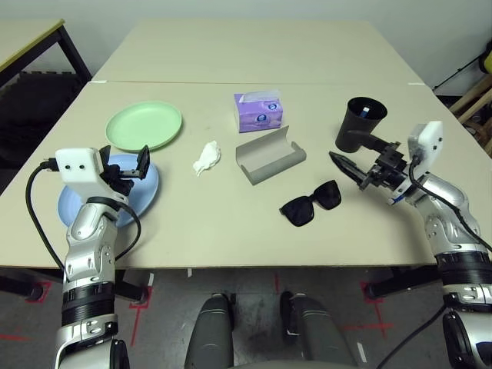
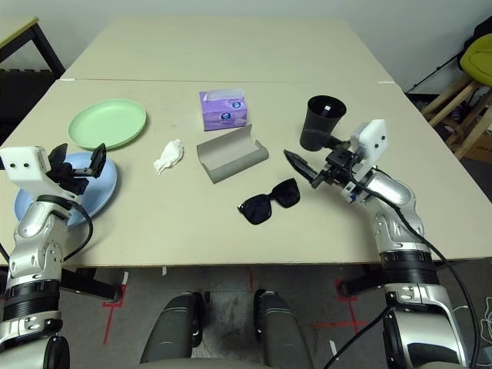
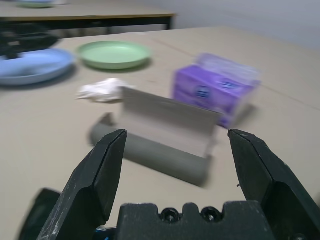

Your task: Organize and tidy the items on the table.

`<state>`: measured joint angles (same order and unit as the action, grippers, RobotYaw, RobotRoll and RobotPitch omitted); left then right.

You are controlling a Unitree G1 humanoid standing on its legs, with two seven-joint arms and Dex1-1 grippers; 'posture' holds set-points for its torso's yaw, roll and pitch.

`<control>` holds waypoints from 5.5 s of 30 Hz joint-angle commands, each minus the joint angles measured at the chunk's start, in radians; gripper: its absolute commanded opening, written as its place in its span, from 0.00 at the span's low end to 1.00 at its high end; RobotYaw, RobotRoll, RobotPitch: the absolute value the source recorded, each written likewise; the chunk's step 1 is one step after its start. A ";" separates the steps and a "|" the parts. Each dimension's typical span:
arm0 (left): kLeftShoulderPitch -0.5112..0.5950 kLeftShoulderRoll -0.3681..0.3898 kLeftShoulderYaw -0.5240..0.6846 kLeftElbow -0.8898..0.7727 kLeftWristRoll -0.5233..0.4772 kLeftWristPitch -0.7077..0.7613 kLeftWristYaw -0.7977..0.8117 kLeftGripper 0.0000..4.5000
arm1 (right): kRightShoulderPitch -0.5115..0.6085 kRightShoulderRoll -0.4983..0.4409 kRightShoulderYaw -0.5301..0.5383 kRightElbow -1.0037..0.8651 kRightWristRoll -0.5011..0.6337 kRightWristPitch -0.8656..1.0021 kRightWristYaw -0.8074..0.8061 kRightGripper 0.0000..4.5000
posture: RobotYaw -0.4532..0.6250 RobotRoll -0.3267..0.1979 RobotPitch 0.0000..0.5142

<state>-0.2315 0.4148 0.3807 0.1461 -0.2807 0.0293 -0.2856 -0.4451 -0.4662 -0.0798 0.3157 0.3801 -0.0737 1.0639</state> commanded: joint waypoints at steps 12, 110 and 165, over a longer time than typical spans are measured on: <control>0.023 0.045 0.017 -0.034 -0.003 0.033 -0.006 1.00 | 0.033 -0.054 0.086 -0.017 -0.008 -0.115 0.265 0.99 | 0.59 0.62 0.24; -0.147 0.562 0.135 0.273 -0.203 0.948 -0.417 0.00 | 0.073 -0.018 0.108 -0.180 0.006 -0.002 0.141 1.00 | 0.57 0.62 0.27; -1.018 0.282 -0.030 1.130 0.052 0.298 0.014 0.00 | 0.075 -0.008 0.123 -0.229 0.003 0.026 0.111 1.00 | 0.55 0.62 0.29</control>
<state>-1.2329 0.7019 0.3441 1.2667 -0.2360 0.3384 -0.2751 -0.3800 -0.4700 0.0387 0.0809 0.3821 -0.0383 1.1677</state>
